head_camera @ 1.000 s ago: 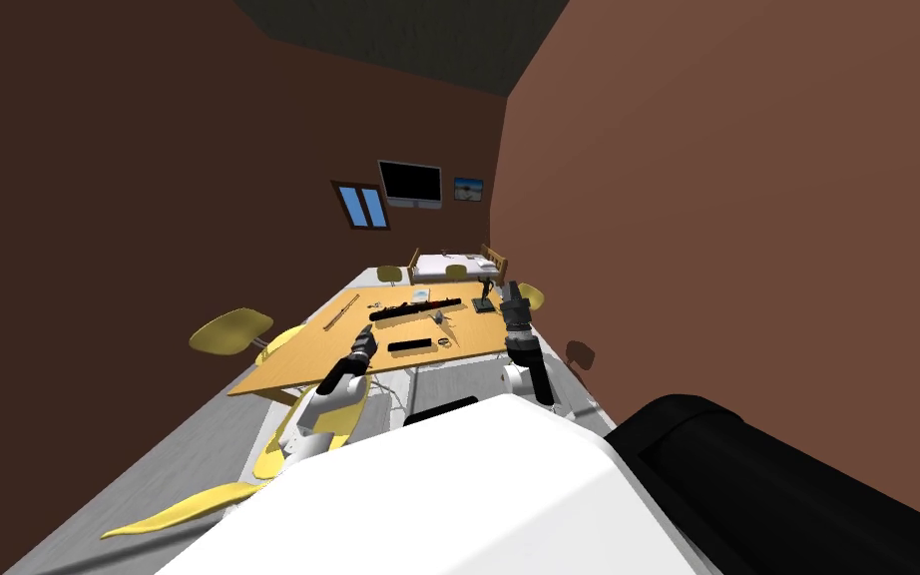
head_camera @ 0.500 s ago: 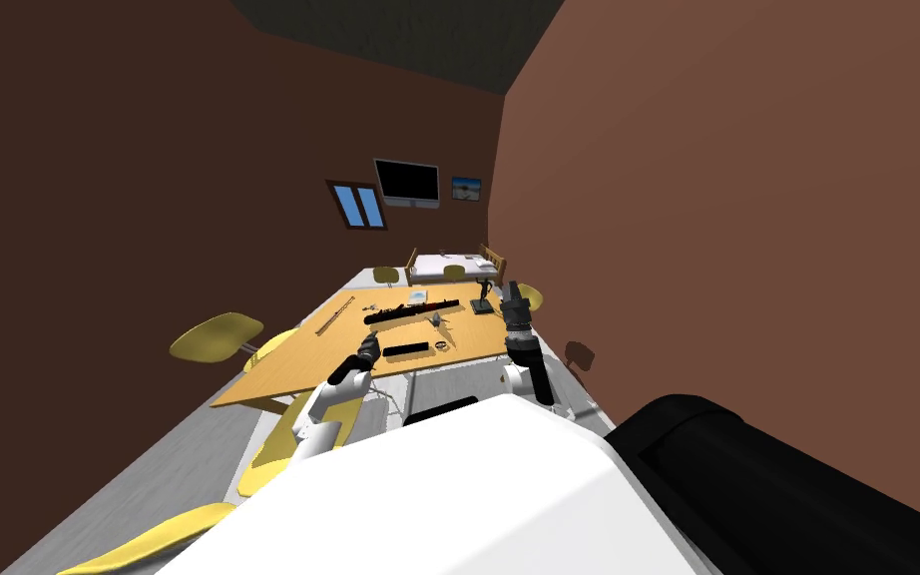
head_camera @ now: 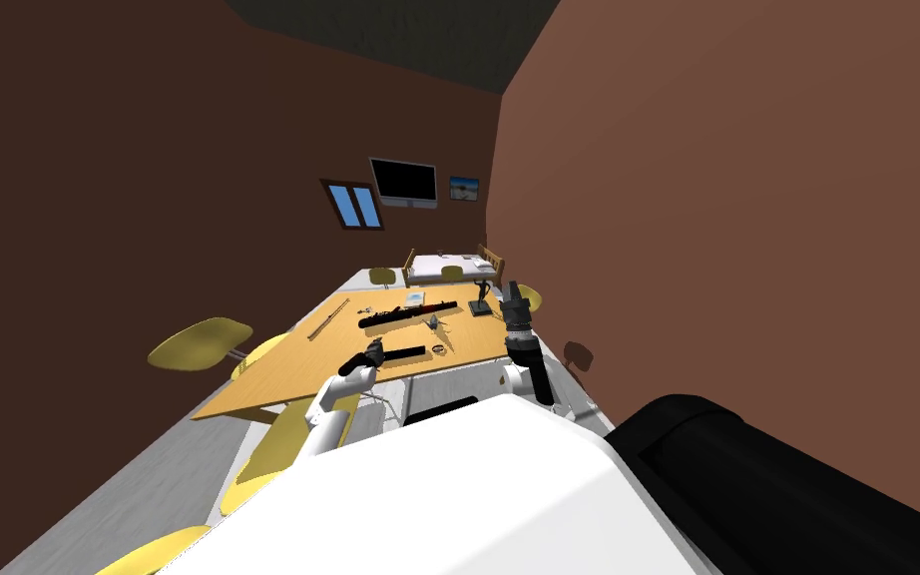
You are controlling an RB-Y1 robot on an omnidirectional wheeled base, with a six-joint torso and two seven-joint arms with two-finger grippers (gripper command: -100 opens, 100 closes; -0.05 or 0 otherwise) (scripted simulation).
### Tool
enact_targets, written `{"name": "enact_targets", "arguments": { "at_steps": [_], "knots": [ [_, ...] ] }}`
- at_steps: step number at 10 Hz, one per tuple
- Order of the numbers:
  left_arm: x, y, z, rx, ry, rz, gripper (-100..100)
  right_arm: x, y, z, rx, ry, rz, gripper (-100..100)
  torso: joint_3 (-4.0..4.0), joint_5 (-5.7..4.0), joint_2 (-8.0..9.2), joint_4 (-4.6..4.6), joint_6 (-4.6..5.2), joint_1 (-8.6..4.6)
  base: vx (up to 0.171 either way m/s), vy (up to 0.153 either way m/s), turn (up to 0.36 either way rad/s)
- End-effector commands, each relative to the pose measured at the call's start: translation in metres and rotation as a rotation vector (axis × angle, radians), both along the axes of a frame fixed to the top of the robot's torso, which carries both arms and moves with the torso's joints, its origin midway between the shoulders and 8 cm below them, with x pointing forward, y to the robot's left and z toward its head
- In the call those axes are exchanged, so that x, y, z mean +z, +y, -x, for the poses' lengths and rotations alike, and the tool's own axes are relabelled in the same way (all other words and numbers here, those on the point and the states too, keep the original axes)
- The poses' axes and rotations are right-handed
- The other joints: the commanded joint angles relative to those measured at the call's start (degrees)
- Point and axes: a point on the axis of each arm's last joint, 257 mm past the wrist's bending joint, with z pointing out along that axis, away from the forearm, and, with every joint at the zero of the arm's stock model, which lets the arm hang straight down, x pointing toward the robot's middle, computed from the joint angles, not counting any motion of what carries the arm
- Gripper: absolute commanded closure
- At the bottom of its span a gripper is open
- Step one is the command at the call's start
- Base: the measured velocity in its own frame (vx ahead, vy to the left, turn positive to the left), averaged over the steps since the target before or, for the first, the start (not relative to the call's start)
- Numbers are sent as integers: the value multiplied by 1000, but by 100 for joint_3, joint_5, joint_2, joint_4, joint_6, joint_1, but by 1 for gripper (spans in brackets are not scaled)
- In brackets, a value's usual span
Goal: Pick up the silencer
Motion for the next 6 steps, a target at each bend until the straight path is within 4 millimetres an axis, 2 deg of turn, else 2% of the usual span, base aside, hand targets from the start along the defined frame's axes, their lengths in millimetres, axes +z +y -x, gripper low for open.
{"name": "enact_targets", "arguments": {
  "at_steps": [1,2,5,6],
  "knots": [
    [-18,-1,5,3,66,7,-100,0,0,0,0,0,0,0,0,0,0,0,0,0,42,-14,-16],
    [-20,-1,6,4,71,7,-100,0,0,0,0,0,0,0,2,1,3,1,1,6,25,-8,-13],
    [-51,-7,19,8,201,21,-100,0,0,0,0,0,0,0,2,1,4,1,1,3,42,-21,-31],
    [-52,-7,20,8,208,22,-100,0,0,0,0,0,0,0,1,1,1,1,1,3,35,-21,-7]
  ]
}}
